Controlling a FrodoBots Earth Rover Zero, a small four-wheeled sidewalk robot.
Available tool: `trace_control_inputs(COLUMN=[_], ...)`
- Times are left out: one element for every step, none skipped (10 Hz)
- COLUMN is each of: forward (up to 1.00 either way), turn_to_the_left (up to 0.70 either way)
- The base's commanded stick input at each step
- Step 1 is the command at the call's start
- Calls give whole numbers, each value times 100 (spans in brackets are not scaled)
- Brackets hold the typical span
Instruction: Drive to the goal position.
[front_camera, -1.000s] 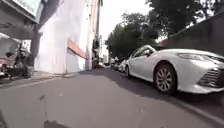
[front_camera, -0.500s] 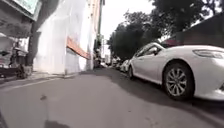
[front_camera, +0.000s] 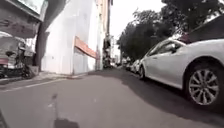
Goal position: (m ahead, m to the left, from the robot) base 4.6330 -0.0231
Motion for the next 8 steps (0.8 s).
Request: trace_control_inputs(forward=[70, 70, 70, 70, 70, 70, 70, 70], turn_to_the_left=[0, 0, 0, 0, 0, 0, 0, 0])
